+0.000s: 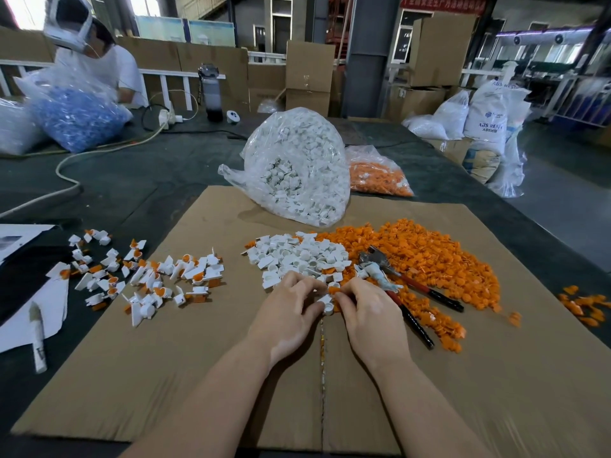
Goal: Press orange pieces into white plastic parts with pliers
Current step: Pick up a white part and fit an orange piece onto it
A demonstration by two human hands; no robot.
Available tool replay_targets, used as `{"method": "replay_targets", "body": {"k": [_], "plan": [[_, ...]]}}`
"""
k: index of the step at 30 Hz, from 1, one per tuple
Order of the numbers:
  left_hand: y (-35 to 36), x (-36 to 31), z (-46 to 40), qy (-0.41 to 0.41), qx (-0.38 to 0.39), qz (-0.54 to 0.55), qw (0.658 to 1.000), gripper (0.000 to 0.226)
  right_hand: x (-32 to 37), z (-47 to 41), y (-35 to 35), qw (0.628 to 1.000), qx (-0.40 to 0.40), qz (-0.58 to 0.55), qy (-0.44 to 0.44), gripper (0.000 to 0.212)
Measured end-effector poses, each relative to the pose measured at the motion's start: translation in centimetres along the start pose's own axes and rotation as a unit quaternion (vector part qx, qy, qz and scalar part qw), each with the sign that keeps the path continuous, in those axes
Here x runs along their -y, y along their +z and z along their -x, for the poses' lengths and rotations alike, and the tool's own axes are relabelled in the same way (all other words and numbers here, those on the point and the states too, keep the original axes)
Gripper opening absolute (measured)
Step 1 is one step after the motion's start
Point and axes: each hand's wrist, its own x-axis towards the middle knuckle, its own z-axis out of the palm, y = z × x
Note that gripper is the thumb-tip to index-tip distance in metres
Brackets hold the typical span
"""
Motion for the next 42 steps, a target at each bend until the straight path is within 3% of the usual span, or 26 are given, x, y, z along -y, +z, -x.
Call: {"method": "replay_targets", "body": {"k": [6, 12, 20, 27, 33, 42], "plan": [[-0.1, 0.0, 0.1, 0.029, 0.028, -0.021, 0.999, 0.033, -0.1, 0.0, 0.1, 1.0, 0.0, 0.001, 0.012, 0.014], [-0.2, 0.0, 0.2, 0.018, 0.015, 0.011, 1.0, 0.016, -0.1, 0.0, 0.1, 1.0, -0.007, -0.01, 0.014, 0.013], [-0.5, -0.5, 0.2, 0.012, 0.033, 0.032, 0.999, 0.011, -0.2, 0.0, 0.1, 1.0, -0.006, -0.012, 0.016, 0.014], [-1.1, -0.3, 0.4, -0.083, -0.081, 0.196, 0.974, 0.01, -0.1, 0.1, -0.1, 0.999, -0.025, -0.032, -0.001, 0.013], [-1.3, -0.4, 0.5, -0.072, -0.02, 0.164, 0.984, 0.023, 0.1, 0.2, 0.0, 0.998, -0.016, -0.038, -0.056, 0.014], [-1.0, -0.3, 0.4, -0.077, -0.014, 0.165, 0.983, 0.013, 0.2, 0.2, 0.1, 0.997, -0.011, -0.024, -0.069, 0.019]]}}
